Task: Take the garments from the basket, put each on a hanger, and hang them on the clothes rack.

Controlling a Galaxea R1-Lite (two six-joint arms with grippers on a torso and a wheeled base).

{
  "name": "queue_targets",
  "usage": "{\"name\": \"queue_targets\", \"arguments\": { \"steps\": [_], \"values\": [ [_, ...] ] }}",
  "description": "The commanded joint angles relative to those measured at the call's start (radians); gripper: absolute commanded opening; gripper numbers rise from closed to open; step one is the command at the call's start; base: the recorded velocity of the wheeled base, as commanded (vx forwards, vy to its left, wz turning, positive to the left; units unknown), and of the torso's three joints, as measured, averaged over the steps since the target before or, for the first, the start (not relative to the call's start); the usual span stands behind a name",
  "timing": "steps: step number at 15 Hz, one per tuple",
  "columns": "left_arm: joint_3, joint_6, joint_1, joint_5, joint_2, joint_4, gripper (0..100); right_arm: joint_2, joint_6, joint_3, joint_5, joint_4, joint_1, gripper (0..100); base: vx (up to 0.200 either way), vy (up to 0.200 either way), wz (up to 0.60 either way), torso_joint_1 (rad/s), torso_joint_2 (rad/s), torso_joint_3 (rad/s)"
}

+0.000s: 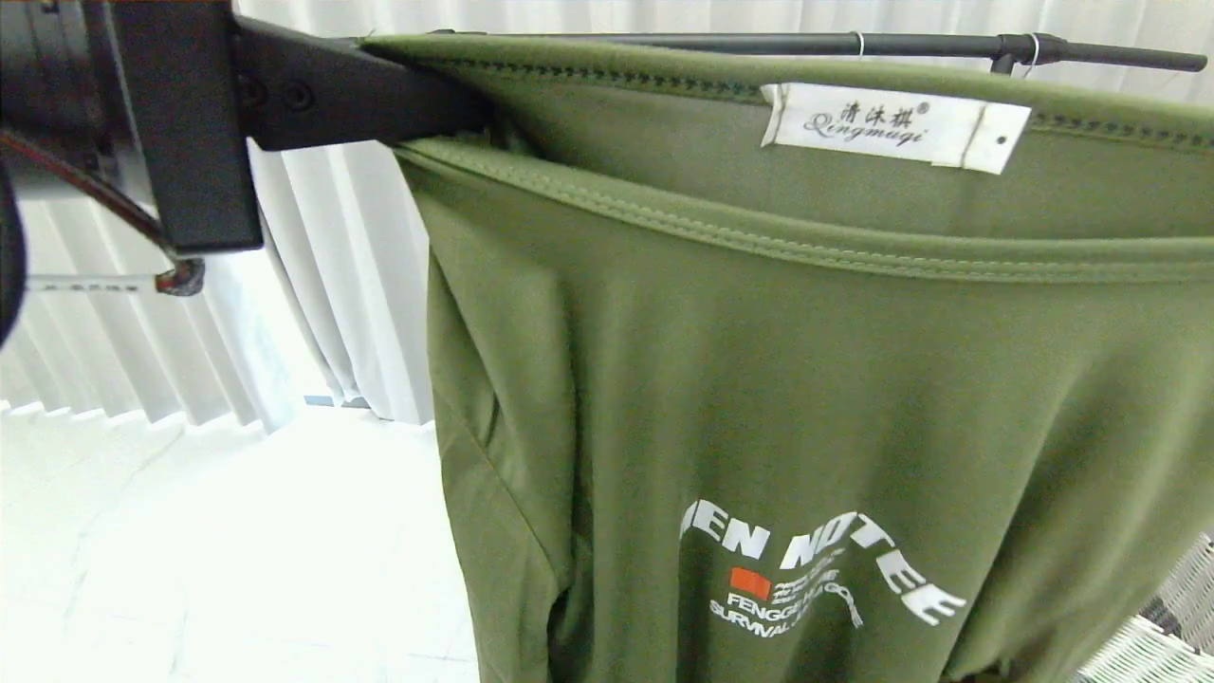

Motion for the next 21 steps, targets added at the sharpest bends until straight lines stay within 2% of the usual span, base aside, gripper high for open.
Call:
{"name": "queue_targets", "arguments": {
  "steps": [1, 2, 4, 5, 7, 8, 9, 10, 11, 12, 13, 14, 16, 19, 21],
  "values": [
    [0.0, -0.003, -0.003, 0.007, 0.044, -0.042, 0, -0.046, 0.002, -0.01, 0.107, 0.04, 0.036, 0, 0.0, 0.0, 0.0, 0.0, 0.0, 0.0],
    [-0.002, -0.006, -0.003, 0.027, 0.07, -0.079, 0, -0.044, 0.005, -0.004, 0.165, 0.04, 0.076, 0, 0.0, 0.0, 0.0, 0.0, 0.0, 0.0],
    [-0.002, -0.008, -0.003, 0.054, 0.099, -0.119, 0, -0.026, 0.006, 0.002, 0.176, 0.04, 0.156, 0, 0.0, 0.0, 0.0, 0.0, 0.0, 0.0],
    [-0.002, -0.008, -0.003, 0.063, 0.111, -0.136, 0, -0.006, 0.025, 0.001, 0.176, 0.037, 0.236, 0, 0.0, 0.0, 0.0, 0.0, 0.0, 0.0],
    [0.0, -0.014, -0.003, 0.063, 0.108, -0.136, 0, 0.0, 0.037, 0.001, 0.173, 0.035, 0.257, 0, 0.0, 0.0, 0.0, 0.0, 0.0, 0.0],
    [-0.002, -0.046, -0.005, 0.063, 0.103, -0.135, 0, -0.001, 0.039, 0.001, 0.167, 0.037, 0.256, 0, 0.0, 0.0, 0.0, 0.0, 0.0, 0.0],
    [-0.002, -0.109, -0.008, 0.063, 0.093, -0.124, 0, -0.004, 0.039, 0.002, 0.141, 0.038, 0.248, 0, 0.0, 0.0, 0.0, 0.0, 0.0, 0.0],
    [-0.005, -0.172, -0.014, 0.063, 0.077, -0.073, 0, -0.004, 0.039, 0.004, 0.084, 0.038, 0.233, 0, 0.0, 0.0, 0.0, 0.0, 0.0, 0.0],
    [-0.012, -0.203, -0.021, 0.059, 0.063, -0.027, 0, -0.004, 0.039, 0.004, 0.047, 0.038, 0.222, 0, 0.0, 0.0, 0.0, 0.0, 0.0, 0.0],
    [-0.035, -0.263, -0.035, 0.045, 0.039, 0.077, 0, 0.0, 0.039, 0.005, -0.017, 0.038, 0.197, 0, 0.0, 0.0, 0.0, 0.0, 0.0, 0.0],
    [-0.08, -0.341, -0.04, -0.042, -0.001, 0.22, 0, 0.01, 0.039, 0.015, -0.071, 0.025, 0.157, 0, 0.0, 0.0, 0.0, 0.0, 0.0, 0.0],
    [-0.1, -0.361, -0.04, -0.121, -0.032, 0.309, 0, 0.014, 0.039, 0.035, -0.073, -0.017, 0.13, 0, 0.0, 0.0, 0.0, 0.0, 0.0, 0.0],
    [-0.12, -0.365, -0.04, -0.205, -0.081, 0.448, 0, 0.023, 0.039, 0.108, -0.073, -0.178, 0.113, 0, 0.0, 0.0, 0.0, 0.0, 0.0, 0.0],
    [-0.113, -0.365, -0.077, -0.263, -0.127, 0.474, 0, 0.076, 0.039, 0.213, -0.073, -0.445, 0.113, 0, 0.0, 0.0, 0.0, 0.0, 0.0, 0.0],
    [-0.113, -0.37, -0.132, -0.289, -0.148, 0.476, 0, 0.128, 0.039, 0.225, -0.073, -0.532, 0.098, 0, 0.0, 0.0, 0.0, 0.0, 0.0, 0.0]
  ]
}}
